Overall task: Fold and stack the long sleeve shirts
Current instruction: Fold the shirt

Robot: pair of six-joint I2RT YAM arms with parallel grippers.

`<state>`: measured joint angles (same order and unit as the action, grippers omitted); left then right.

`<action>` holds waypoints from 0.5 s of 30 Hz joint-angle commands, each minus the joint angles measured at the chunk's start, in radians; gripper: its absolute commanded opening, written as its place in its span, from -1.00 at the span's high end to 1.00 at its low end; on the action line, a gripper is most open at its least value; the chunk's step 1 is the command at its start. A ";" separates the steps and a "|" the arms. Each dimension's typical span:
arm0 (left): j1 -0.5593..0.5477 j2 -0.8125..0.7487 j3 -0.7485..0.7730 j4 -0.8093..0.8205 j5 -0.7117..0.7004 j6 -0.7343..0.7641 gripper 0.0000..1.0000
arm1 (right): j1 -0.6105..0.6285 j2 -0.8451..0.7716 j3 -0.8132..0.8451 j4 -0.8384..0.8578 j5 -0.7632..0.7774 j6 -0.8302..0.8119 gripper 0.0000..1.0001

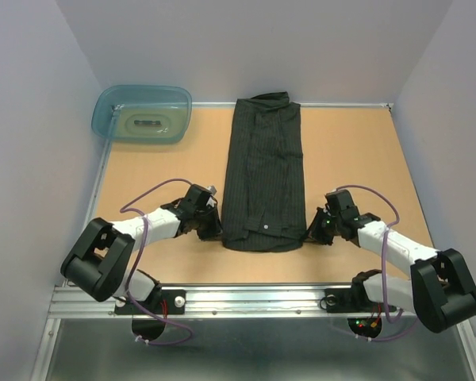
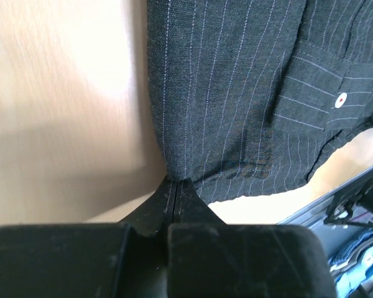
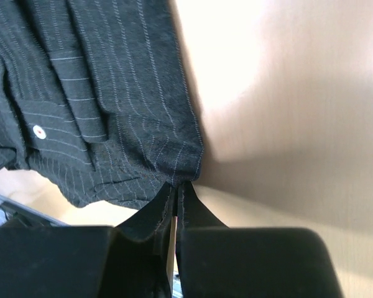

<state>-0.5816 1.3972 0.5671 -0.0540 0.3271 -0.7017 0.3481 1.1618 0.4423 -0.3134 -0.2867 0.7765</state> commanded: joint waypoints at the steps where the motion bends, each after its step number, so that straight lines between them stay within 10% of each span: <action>1: -0.003 -0.062 0.042 -0.127 0.021 0.042 1.00 | 0.000 -0.037 0.053 -0.048 -0.046 -0.074 0.99; 15: -0.007 -0.389 -0.087 -0.366 0.113 0.022 1.00 | 0.000 -0.238 0.090 -0.432 -0.181 -0.149 0.99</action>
<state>-0.5835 1.0935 0.5117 -0.3233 0.4057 -0.6636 0.3485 0.9546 0.4648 -0.6235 -0.4477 0.6548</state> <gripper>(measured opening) 0.033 0.026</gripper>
